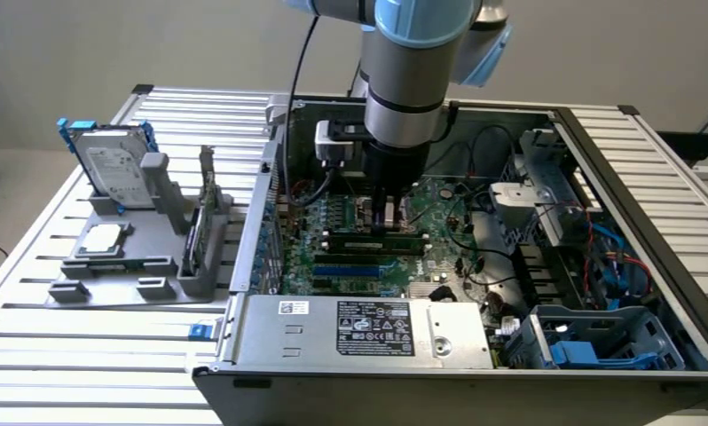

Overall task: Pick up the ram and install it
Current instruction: 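Press down the ram until it locks into place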

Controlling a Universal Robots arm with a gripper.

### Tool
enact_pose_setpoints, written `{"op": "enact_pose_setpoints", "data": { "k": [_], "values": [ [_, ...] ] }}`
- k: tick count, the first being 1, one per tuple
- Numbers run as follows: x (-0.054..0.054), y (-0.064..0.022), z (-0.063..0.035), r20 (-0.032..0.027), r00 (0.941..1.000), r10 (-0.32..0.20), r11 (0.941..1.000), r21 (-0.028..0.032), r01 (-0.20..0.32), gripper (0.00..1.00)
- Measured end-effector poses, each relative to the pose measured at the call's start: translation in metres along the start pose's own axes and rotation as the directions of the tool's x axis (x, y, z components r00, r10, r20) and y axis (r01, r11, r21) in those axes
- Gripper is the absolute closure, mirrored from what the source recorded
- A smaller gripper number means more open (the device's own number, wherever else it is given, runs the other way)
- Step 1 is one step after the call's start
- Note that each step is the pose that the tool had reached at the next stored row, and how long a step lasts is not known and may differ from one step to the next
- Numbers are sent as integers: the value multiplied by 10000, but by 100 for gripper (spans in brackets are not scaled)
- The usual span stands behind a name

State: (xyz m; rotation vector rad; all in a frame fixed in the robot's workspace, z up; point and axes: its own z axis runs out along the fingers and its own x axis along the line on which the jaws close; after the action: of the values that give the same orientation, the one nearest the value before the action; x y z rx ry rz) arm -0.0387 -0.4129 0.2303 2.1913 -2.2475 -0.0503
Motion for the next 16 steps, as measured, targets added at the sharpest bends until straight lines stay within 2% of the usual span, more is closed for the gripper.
{"op": "enact_pose_setpoints", "data": {
  "k": [16],
  "values": [
    [2,-2,59,-9,10000,-76,10000,-4,76,89]
  ]
}}
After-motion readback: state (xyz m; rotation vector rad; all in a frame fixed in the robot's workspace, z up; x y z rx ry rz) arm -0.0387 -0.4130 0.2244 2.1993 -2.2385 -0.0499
